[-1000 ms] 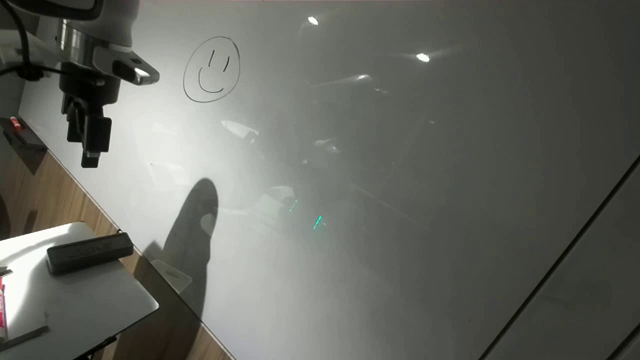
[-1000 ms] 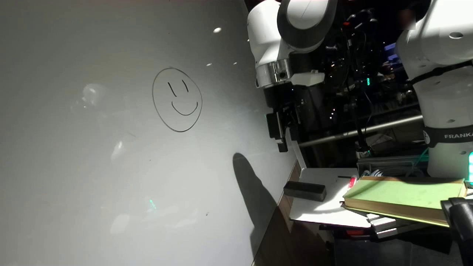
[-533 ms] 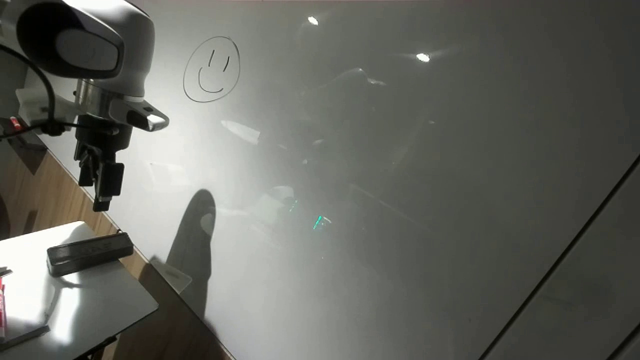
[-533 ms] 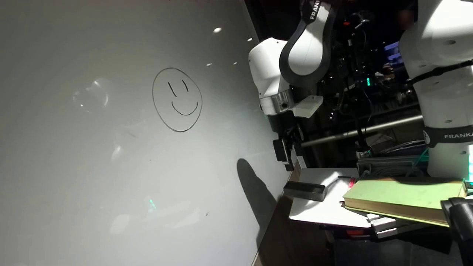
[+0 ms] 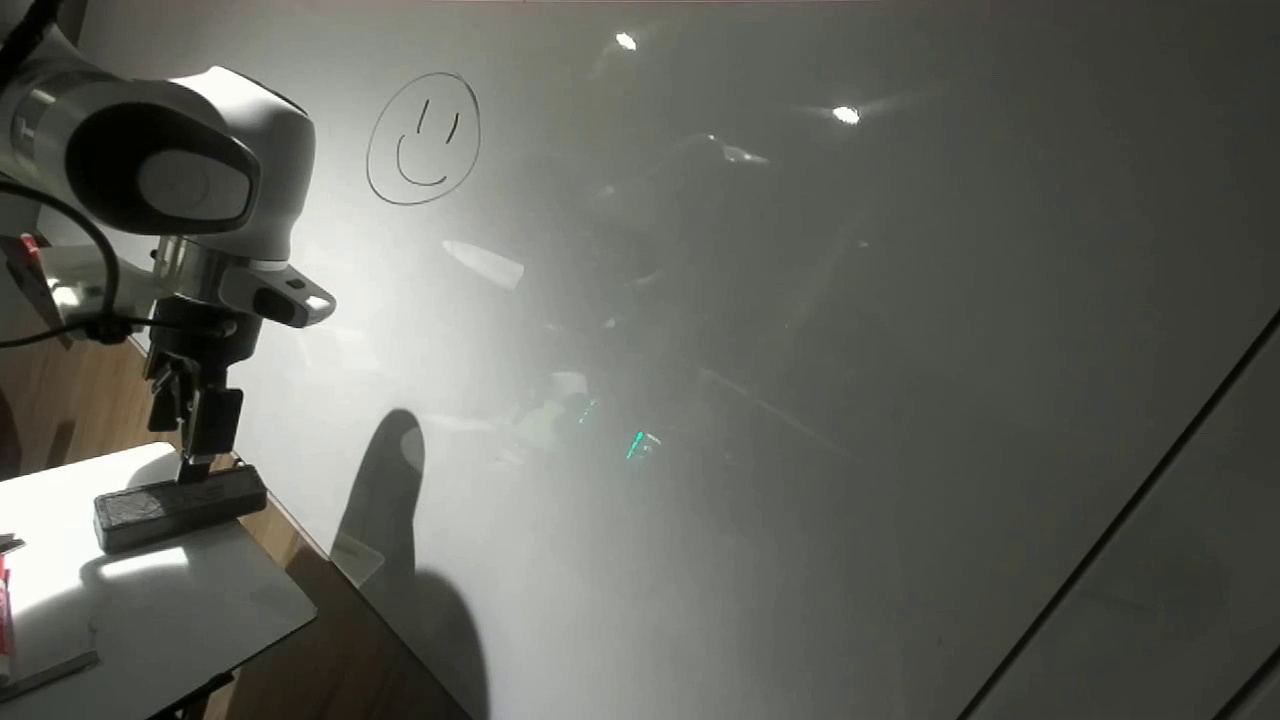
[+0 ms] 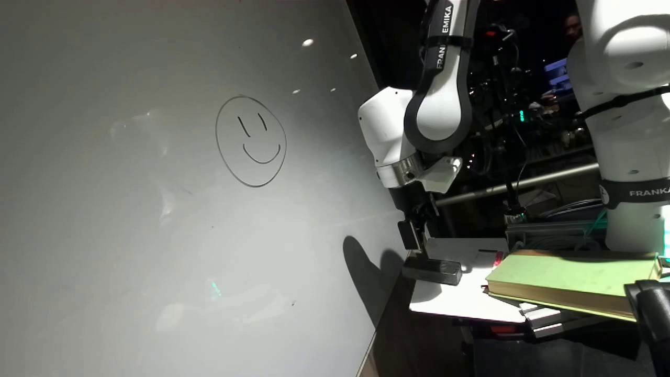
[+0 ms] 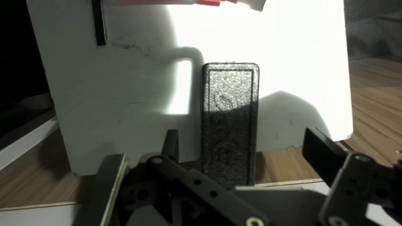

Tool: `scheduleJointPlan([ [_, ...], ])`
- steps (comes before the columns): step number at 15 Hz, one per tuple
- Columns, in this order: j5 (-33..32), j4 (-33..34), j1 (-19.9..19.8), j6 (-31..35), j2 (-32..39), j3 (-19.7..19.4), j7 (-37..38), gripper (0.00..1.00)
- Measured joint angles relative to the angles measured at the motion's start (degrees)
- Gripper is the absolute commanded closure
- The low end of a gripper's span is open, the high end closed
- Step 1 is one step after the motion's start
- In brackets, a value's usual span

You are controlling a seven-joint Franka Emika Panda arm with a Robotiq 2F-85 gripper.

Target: Use the duster to wipe the white board

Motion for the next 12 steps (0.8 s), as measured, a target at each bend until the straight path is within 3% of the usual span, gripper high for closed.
scheduleJointPlan([
  [10,-6.3,3.1,0.5,3.8,8.1,-3.1,3.9,0.0],
  [11,-6.6,3.5,0.8,3.8,8.7,-3.5,4.2,0.07],
  [12,-6.8,3.8,1.1,3.8,9.2,-3.9,4.4,0.26],
])
